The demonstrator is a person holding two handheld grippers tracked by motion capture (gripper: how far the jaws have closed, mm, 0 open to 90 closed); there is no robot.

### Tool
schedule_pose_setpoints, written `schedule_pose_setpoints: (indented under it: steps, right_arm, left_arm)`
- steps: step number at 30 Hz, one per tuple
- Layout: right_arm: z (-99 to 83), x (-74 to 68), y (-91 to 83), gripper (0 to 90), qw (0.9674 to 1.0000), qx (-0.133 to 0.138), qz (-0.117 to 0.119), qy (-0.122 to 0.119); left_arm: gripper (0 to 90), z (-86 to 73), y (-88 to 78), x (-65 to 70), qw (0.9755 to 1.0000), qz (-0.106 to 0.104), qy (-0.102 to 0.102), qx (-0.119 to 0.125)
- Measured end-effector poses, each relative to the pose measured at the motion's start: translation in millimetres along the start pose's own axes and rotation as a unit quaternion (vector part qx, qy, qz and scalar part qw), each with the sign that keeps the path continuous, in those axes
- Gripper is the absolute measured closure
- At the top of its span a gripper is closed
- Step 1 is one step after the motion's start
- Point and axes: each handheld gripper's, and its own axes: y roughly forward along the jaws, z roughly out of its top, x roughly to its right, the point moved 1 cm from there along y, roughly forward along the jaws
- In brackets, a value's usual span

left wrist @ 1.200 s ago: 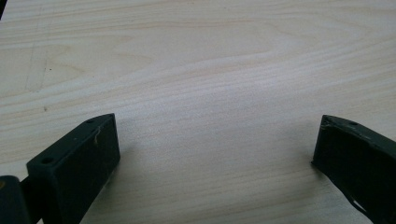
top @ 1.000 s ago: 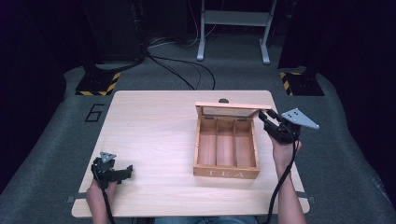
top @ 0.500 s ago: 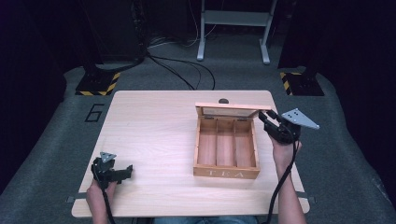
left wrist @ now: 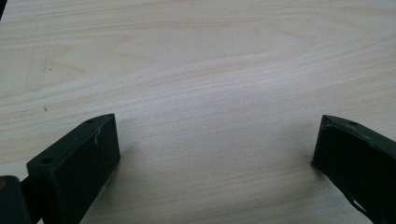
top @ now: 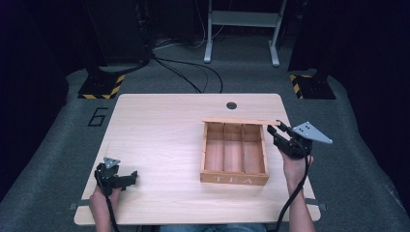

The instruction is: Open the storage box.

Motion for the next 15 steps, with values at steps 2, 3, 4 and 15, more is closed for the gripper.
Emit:
schedule_pose_setpoints:
  steps: [2,3,4,15]
  right_arm:
    - [-4.0,-1.5,-2.7,59.9,1.0,-0.003,0.001,0.001]
    - [-6.2,-2.1,-4.2,59.8,1.0,-0.003,0.001,0.001]
    - [-8.4,-3.1,-5.6,59.6,1.0,-0.005,0.003,0.003]
    - [-28.1,-10.1,-16.2,58.0,0.9998,-0.02,0.008,0.005]
  left_arm:
    - [0.5,0.0,0.0,0.0,1.0,0.0,0.0,0.0]
    - [0.5,0.0,0.0,0.0,1.0,0.0,0.0,0.0]
    - [0.5,0.0,0.0,0.0,1.0,0.0,0.0,0.0]
    - [0.5,0.0,0.0,0.0,1.0,0.0,0.0,0.0]
